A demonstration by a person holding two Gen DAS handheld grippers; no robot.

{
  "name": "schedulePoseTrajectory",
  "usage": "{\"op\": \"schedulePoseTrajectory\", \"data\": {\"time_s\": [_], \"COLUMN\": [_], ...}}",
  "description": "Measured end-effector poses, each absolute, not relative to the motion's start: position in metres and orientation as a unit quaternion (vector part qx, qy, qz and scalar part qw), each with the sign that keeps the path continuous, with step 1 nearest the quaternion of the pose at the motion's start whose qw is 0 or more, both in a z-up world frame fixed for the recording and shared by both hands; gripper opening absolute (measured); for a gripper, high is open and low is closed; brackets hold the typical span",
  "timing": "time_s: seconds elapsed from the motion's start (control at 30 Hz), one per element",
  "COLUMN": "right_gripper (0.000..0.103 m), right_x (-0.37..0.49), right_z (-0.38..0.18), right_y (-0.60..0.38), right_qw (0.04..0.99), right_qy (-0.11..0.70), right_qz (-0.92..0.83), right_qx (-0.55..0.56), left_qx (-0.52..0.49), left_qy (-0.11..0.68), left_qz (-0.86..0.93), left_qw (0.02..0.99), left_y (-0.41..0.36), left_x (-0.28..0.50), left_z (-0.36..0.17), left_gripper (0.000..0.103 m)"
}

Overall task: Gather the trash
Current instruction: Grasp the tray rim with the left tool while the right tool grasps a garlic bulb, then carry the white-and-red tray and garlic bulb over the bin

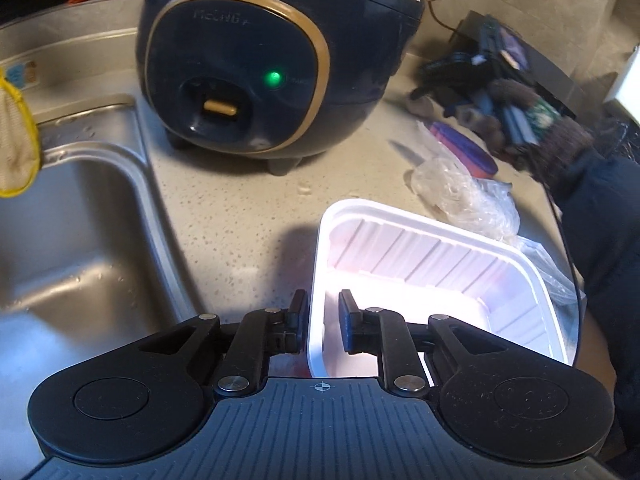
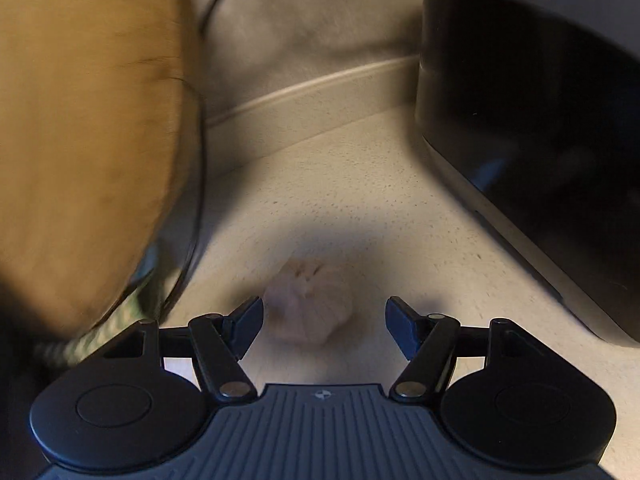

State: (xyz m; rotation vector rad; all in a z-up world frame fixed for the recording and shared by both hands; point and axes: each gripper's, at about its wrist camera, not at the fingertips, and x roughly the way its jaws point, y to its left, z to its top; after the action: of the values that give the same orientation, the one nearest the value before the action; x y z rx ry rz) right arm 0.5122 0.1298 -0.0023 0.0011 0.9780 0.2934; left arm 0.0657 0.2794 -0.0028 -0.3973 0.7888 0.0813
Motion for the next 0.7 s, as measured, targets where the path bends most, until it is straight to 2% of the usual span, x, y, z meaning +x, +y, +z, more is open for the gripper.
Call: {"op": "schedulePoseTrajectory", "data": {"time_s": [0.2,0.23,0.27,0.33,0.53,0.7], "right_gripper": [0.069,0.066,0.057,0.056,0.056,0.056], "right_x": [0.525,0.523,0.521,0.516,0.461,0.361], "right_z": [-0.011,-0.013,-0.012,-0.011,0.036,0.082], "right_y": [0.14,0.141,0.144,0.142,0.102,0.054], "right_qw": [0.856,0.857,0.861,0.864,0.863,0.874], "right_qy": [0.492,0.49,0.483,0.477,0.457,0.406], "right_qz": [0.16,0.161,0.159,0.158,0.212,0.266], "right_qx": [0.001,-0.005,-0.015,-0.027,0.016,0.001], "left_qx": [-0.181,-0.178,-0.175,-0.166,-0.187,-0.161], "left_qy": [0.379,0.38,0.38,0.382,0.392,0.37], "left_qz": [0.029,0.029,0.029,0.03,0.031,0.037], "left_qw": [0.907,0.907,0.908,0.909,0.9,0.914], "left_y": [0.277,0.276,0.275,0.272,0.269,0.257], "left_x": [0.071,0.073,0.074,0.073,0.072,0.066], "left_z": [-0.006,-0.006,-0.005,-0.005,-0.003,0.002], "left_gripper": [0.019,0.019,0.018,0.017,0.014,0.012]}}
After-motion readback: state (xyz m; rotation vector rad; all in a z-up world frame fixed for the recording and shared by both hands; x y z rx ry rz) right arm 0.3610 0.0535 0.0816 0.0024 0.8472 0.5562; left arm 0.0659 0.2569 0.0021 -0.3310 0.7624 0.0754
